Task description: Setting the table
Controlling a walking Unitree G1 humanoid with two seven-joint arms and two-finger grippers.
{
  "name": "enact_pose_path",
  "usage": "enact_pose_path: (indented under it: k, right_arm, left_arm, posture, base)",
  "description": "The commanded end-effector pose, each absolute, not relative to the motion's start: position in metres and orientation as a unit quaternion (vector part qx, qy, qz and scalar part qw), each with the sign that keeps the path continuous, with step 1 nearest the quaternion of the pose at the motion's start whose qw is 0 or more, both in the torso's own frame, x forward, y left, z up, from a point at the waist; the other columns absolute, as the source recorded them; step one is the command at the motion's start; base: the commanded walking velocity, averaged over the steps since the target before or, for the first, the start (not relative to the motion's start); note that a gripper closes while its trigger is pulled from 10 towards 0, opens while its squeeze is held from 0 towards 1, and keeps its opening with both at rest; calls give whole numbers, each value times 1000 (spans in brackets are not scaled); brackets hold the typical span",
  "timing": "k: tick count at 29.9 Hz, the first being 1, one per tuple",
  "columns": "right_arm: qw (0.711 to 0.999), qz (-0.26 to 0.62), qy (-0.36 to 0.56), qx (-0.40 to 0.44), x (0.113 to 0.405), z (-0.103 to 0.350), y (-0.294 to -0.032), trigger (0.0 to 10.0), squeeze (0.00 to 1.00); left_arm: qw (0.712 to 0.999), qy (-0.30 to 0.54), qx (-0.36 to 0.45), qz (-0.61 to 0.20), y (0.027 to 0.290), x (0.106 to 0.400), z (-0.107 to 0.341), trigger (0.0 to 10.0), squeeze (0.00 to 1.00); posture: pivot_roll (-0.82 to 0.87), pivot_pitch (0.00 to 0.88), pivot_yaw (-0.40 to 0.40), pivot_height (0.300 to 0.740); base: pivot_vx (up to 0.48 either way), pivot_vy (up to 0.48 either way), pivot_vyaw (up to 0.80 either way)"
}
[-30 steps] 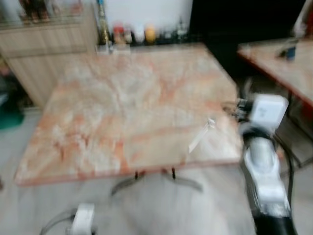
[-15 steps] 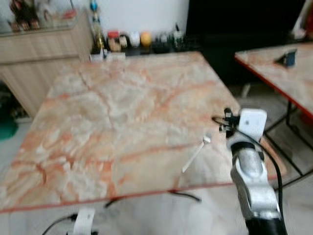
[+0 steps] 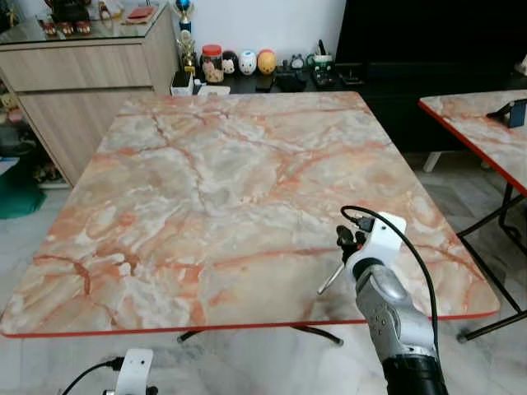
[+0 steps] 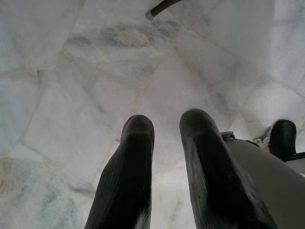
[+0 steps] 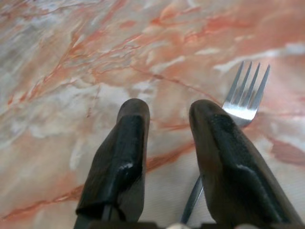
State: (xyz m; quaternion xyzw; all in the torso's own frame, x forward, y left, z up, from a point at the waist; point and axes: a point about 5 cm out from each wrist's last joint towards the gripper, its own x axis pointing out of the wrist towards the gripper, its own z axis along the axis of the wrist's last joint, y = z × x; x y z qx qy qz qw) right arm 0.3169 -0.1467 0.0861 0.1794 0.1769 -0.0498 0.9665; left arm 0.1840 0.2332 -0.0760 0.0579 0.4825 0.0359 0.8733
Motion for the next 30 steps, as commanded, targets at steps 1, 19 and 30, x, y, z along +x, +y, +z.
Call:
enact_pose_path:
  k: [1,19,30]
  right_arm:
    - [960,-51,189,202,320,85,-143,10000,1000]
    - [946,-165,188,208,326,86,-165,10000,0]
    - [948,-167,182,199,327,88,-169,10000,0]
  left_arm:
    - [869,489,61,40,234,182,-77,10000,0]
    - [869,490,55,44,232,182,-78,10000,0]
    - [869,490,51,46,230,182,-78,10000,0]
  posture:
    - [-24,0,-26,740]
    - [-15,0,-46,740]
    - [-11,0,-60,740]
  base:
    - [0,0,0]
    - [0,0,0]
    - [0,0,0]
